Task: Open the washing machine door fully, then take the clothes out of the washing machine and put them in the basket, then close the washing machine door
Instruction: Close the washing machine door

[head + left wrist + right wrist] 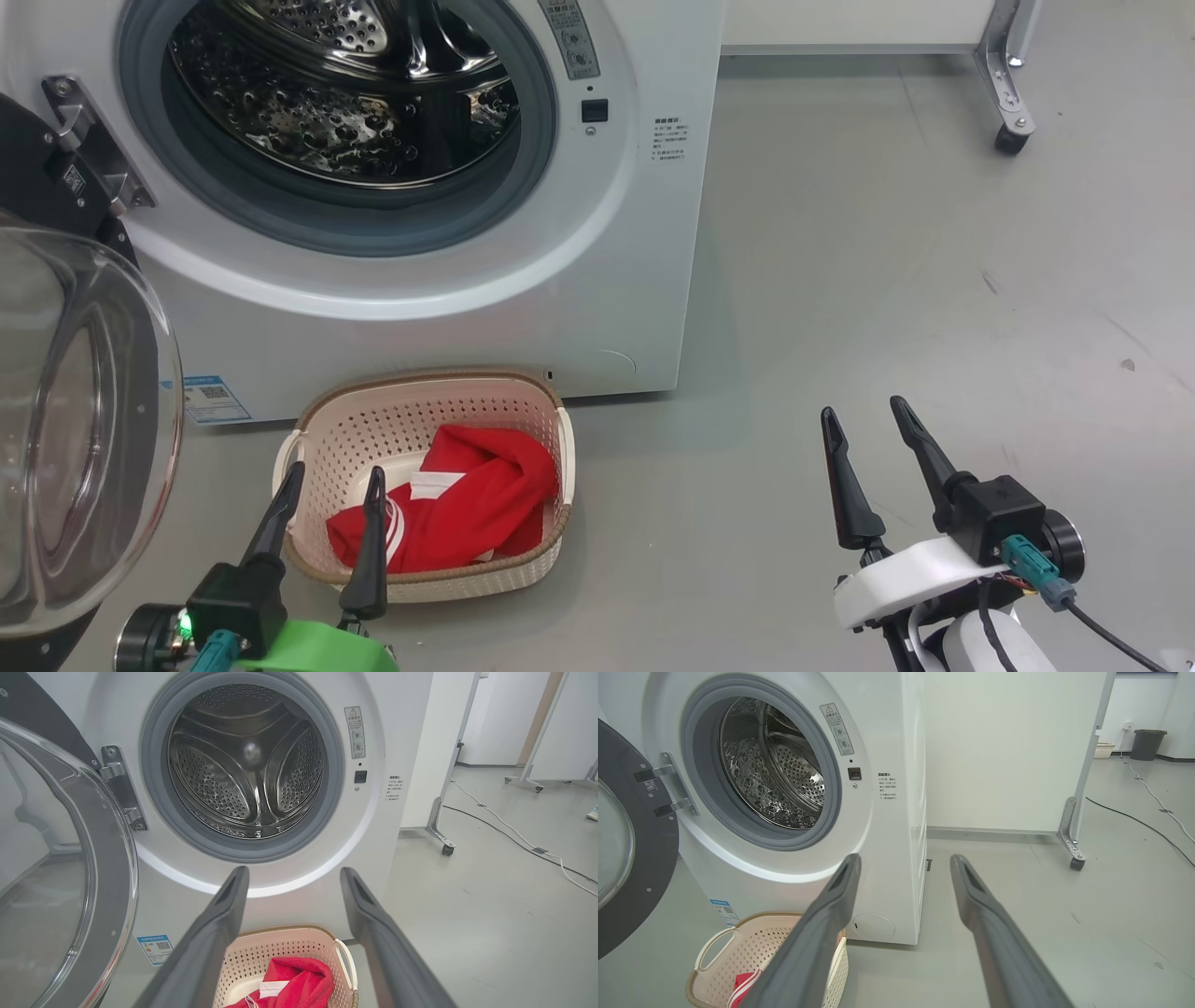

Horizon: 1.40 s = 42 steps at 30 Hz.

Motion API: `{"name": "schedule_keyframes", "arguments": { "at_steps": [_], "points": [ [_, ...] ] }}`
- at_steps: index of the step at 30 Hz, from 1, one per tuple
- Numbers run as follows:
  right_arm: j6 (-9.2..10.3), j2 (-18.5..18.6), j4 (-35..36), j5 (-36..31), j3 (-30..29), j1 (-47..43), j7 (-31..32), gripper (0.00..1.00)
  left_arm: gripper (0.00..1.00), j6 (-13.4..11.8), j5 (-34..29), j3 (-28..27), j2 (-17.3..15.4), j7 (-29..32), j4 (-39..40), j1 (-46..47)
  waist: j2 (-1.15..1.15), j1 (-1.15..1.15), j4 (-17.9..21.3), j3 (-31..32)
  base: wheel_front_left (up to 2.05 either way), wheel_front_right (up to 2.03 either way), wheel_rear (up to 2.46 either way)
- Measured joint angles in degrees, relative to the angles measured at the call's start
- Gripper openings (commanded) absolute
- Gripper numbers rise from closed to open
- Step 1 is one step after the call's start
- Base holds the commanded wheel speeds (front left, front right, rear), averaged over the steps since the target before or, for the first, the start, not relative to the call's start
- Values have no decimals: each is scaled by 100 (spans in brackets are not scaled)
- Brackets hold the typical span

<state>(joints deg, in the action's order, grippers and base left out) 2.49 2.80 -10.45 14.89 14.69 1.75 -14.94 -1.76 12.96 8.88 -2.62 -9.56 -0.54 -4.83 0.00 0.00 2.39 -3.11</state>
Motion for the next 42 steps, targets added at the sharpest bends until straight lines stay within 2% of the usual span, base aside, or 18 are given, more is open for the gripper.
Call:
{"name": "schedule_keyframes", "arguments": {
  "at_steps": [18,42],
  "points": [
    [1,0,29,-40,-19,-1,0,100,100,-1,4,10,-1,51,183,-19,0,0,-2,-102,-71,71,0],
    [2,0,27,-43,-78,-1,-1,100,100,-4,4,53,-7,102,226,-25,0,0,-49,-71,-6,6,0]
  ]
}}
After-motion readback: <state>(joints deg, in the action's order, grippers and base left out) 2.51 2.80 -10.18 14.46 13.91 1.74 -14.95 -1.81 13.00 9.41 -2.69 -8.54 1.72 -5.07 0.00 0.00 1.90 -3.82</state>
